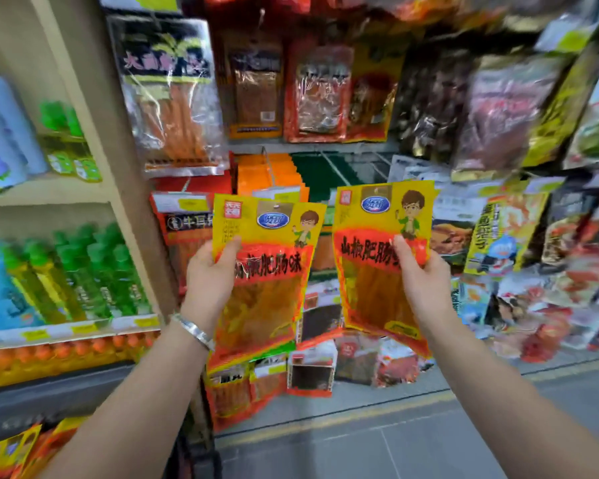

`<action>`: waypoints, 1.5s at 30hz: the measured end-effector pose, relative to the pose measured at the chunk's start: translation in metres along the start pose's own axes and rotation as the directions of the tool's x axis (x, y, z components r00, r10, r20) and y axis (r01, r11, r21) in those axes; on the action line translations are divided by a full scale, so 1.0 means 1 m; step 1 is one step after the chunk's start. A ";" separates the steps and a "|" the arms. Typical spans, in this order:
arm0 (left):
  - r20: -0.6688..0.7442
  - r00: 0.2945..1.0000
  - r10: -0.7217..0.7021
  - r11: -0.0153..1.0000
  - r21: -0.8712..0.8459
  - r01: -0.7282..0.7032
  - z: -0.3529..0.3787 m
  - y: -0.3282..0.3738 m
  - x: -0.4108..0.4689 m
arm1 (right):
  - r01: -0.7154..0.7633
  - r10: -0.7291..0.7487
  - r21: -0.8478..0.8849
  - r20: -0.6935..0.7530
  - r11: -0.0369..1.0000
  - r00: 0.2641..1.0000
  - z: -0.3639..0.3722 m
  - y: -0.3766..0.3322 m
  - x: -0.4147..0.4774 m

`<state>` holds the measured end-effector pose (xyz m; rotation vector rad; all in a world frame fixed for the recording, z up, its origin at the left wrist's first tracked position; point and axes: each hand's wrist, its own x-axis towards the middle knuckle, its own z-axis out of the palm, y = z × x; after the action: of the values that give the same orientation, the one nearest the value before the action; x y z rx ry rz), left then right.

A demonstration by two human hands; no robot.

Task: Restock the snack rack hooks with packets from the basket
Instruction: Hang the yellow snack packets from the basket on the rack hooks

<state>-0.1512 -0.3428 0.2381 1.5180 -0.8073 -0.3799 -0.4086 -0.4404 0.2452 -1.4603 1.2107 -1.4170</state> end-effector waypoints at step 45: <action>-0.230 0.943 0.240 0.893 -0.329 -0.308 0.284 0.197 0.166 | 0.078 -0.152 0.500 0.109 0.862 0.982 -0.052 -0.088 0.385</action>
<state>-0.2772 -0.6507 0.4279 1.0579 -0.7462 -0.1607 -0.4735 -0.7809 0.4406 -1.2562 0.6083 -1.5299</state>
